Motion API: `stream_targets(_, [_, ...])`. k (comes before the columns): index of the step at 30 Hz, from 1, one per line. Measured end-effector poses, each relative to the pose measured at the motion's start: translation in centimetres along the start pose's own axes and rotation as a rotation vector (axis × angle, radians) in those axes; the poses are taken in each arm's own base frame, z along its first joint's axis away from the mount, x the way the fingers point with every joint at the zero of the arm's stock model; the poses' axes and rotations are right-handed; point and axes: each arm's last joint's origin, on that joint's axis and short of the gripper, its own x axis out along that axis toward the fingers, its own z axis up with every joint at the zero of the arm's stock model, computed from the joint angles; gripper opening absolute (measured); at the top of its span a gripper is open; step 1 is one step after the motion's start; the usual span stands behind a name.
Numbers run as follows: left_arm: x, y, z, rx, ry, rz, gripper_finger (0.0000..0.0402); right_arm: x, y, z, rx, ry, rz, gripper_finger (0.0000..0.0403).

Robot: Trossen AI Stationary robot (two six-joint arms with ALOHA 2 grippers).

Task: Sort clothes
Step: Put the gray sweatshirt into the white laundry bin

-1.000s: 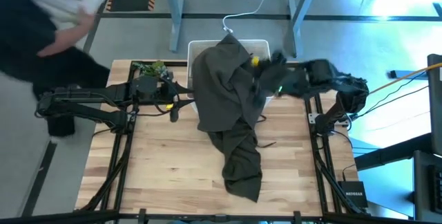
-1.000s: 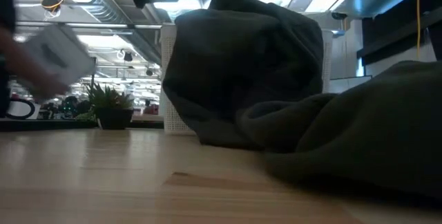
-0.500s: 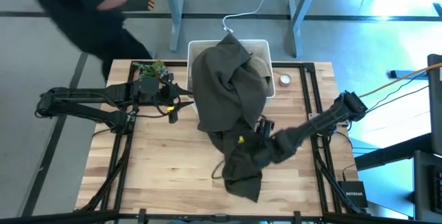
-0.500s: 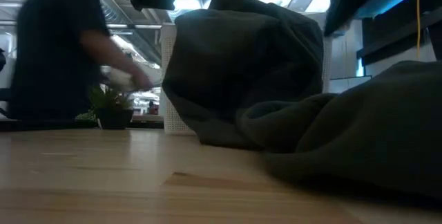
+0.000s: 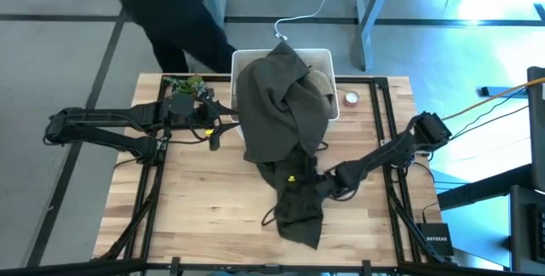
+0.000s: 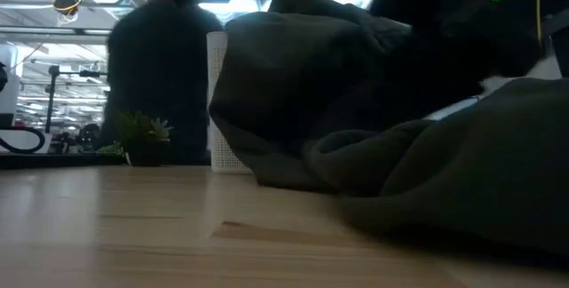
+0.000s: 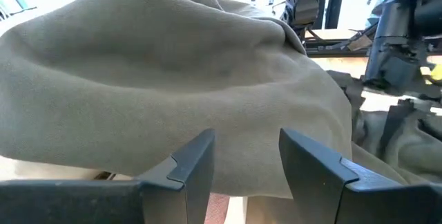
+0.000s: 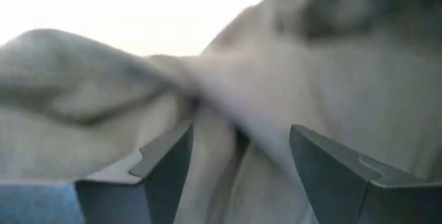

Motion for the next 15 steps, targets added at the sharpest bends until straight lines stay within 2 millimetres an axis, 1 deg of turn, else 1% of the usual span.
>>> stream_targets(4, [0.0,0.0,0.0,0.000,0.001,0.001,0.0157,1.7,-0.4,1.0,-0.168,-0.082,-0.005,0.0252])
stream_targets(6, [0.0,0.0,0.0,0.000,0.001,0.000,0.0157,2.9,-0.9,1.0,-0.224,-0.081,-0.017,0.0247])
stream_targets(9, [0.0,0.0,0.0,0.000,0.001,0.000,0.0157,4.9,-1.8,0.8,-0.264,-0.053,-0.039,0.0241])
stream_targets(12, [0.0,0.0,0.0,0.000,0.001,0.000,0.0157,6.7,-3.0,0.6,-0.232,-0.012,-0.055,0.0237])
stream_targets(15, [0.0,0.0,0.0,0.000,0.001,0.000,0.0157,8.3,-4.1,0.7,-0.145,0.038,-0.001,0.0237])
